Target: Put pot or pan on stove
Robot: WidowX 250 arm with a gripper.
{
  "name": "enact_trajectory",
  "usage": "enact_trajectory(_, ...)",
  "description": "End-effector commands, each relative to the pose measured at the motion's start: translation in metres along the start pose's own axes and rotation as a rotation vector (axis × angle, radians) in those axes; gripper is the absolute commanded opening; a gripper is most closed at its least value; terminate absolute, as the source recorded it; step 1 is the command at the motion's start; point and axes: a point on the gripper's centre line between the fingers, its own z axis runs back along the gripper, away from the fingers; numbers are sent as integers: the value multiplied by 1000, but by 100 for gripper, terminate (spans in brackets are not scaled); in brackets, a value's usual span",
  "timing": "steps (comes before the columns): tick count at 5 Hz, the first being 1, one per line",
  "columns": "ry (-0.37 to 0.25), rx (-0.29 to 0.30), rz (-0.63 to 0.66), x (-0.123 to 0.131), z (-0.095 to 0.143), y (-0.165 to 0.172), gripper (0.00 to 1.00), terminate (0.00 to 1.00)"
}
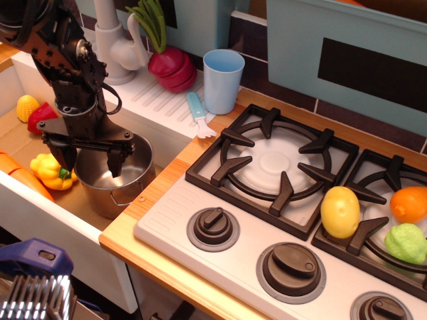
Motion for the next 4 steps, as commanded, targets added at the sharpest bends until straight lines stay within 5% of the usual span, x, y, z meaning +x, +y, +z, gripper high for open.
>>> enact_trajectory(1, -27, -13, 29, 0, -6, 7, 100, 0)
enact_trajectory(2, -40, -29, 39, -2, -13, 9, 100, 0)
enact_trajectory(3, -56, -40, 52, 1, -20, 9, 0, 0)
enact_trajectory(4, -70, -47, 60, 2, -21, 8, 0, 0)
